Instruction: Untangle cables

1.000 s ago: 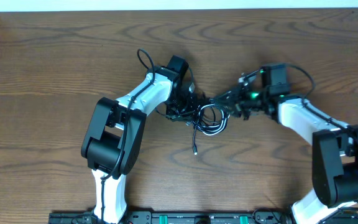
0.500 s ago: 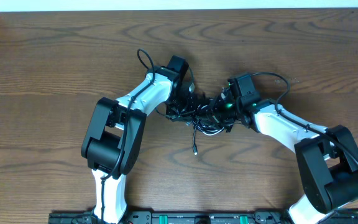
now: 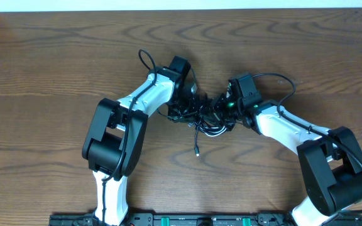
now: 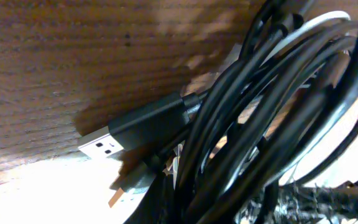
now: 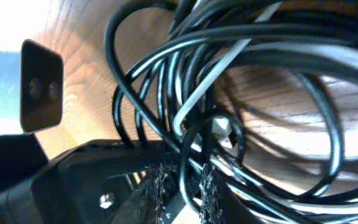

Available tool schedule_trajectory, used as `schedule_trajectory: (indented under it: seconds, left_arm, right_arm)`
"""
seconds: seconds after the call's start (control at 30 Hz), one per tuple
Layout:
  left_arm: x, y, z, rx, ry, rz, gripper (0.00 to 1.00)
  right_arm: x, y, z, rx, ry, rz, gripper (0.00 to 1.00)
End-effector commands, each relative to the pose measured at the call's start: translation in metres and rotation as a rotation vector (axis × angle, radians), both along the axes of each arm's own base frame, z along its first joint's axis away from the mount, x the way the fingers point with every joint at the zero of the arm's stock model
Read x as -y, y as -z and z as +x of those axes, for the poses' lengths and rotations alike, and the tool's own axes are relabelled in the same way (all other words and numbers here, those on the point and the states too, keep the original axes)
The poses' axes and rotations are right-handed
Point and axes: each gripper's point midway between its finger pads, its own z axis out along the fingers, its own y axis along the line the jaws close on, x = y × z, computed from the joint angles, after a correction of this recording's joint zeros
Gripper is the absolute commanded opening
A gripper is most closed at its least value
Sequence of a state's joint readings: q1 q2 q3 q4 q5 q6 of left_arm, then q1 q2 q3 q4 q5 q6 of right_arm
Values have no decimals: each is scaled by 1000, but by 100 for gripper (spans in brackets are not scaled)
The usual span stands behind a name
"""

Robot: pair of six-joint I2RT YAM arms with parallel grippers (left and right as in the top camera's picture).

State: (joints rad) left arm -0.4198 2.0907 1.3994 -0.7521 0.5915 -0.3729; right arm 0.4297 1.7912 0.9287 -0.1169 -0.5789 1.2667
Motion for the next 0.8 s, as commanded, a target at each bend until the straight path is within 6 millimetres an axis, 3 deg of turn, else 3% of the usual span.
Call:
schedule_trajectory:
  seconds: [0.0,0.57,0.77]
  left_arm:
    - [-6,7,-1,-3,-3,43,8]
    - [-7,7,-1,-4,-3,44,8]
    - [-7,7,-1,-5,-3,44,8]
  right_arm:
    - [-4,-13,2,7,2,32,23]
    - [-9,1,3,1,114,-77,27]
    - [-4,5,7,17,145,-114,21]
